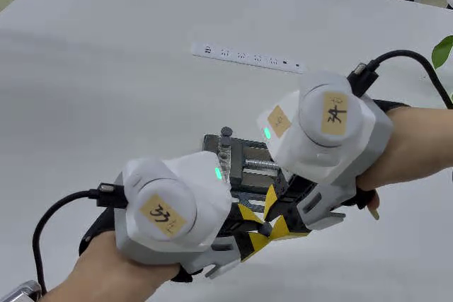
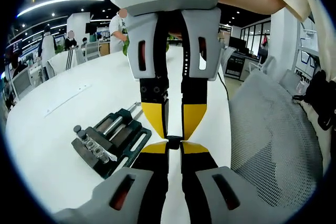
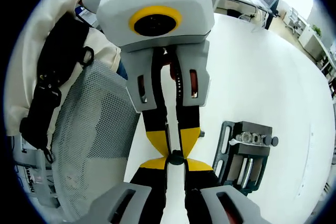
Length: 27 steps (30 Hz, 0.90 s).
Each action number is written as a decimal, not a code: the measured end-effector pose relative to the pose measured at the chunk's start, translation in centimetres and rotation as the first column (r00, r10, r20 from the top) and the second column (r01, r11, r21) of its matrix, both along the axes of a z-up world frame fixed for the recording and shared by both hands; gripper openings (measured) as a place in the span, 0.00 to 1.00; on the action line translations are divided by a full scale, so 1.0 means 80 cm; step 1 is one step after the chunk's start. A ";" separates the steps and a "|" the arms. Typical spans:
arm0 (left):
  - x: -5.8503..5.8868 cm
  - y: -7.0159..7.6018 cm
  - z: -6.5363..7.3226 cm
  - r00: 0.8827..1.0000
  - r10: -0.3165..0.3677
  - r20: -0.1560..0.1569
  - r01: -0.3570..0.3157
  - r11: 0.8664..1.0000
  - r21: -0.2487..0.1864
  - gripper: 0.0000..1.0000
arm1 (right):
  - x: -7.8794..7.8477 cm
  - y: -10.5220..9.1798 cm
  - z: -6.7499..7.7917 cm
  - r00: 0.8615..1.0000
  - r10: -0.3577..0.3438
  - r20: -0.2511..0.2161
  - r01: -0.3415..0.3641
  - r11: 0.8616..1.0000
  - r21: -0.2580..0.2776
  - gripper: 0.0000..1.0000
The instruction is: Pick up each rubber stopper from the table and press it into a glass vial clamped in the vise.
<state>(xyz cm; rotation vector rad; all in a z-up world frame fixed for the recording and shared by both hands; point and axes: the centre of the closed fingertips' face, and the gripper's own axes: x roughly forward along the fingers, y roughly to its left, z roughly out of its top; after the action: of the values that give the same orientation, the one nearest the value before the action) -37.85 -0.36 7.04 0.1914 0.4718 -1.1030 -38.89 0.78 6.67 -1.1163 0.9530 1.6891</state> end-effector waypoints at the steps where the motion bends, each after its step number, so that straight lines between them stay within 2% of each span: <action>1: 0.001 0.002 0.002 1.000 0.005 0.003 -0.005 1.000 -0.007 0.04 | 0.002 0.001 0.002 1.000 -0.005 0.002 0.005 1.000 0.016 0.07; 5: 0.005 0.008 0.005 0.999 0.030 0.015 -0.030 0.999 -0.013 0.04 | 0.015 0.002 0.012 0.999 -0.039 0.016 0.038 0.997 0.063 0.19; 7: 0.008 0.012 0.007 0.999 0.048 0.024 -0.048 0.999 -0.022 0.04 | 0.020 0.003 0.017 0.998 -0.063 -0.002 0.063 0.994 0.095 0.18; 8: 0.010 0.015 0.008 0.998 0.058 0.027 -0.057 0.998 -0.030 0.04 | 0.021 0.006 0.022 0.997 -0.078 -0.004 0.078 0.989 0.128 0.18; 12: 0.013 0.019 0.014 0.996 0.080 0.035 -0.078 0.995 -0.055 0.04 | 0.024 0.008 0.031 0.995 -0.097 -0.018 0.098 0.977 0.190 0.18; 17: 0.017 0.023 0.019 0.993 0.109 0.041 -0.106 0.991 -0.084 0.04 | 0.023 0.013 0.037 0.984 -0.157 -0.079 0.172 0.954 0.245 0.16; 19: 0.019 0.025 0.023 0.991 0.126 0.051 -0.121 0.988 -0.092 0.04 | 0.026 0.018 0.038 0.971 -0.214 -0.107 0.235 0.933 0.273 0.16; 20: 0.019 0.025 0.024 0.990 0.131 0.060 -0.125 0.988 -0.092 0.04 | 0.028 0.019 0.038 0.961 -0.246 -0.126 0.271 0.924 0.271 0.15; 21: 0.020 0.026 0.026 0.988 0.139 0.070 -0.132 0.987 -0.097 0.04 | 0.031 0.021 0.038 0.949 -0.281 -0.144 0.311 0.908 0.280 0.15; 25: 0.025 0.029 0.029 0.982 0.166 0.088 -0.157 0.983 -0.099 0.04 | 0.038 0.024 0.039 0.921 -0.346 -0.177 0.385 0.871 0.303 0.15; 26: 0.026 0.030 0.030 0.981 0.173 0.092 -0.163 0.981 -0.102 0.04 | 0.040 0.026 0.040 0.911 -0.365 -0.191 0.409 0.858 0.311 0.14; 27: 0.027 0.030 0.030 0.980 0.176 0.094 -0.166 0.981 -0.101 0.04 | 0.041 0.025 0.040 0.907 -0.374 -0.195 0.419 0.853 0.311 0.14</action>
<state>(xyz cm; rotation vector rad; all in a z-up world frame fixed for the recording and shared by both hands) -35.72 2.05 9.46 0.1226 0.3374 -0.9392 -35.63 2.81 9.87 -0.5343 0.8513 1.5167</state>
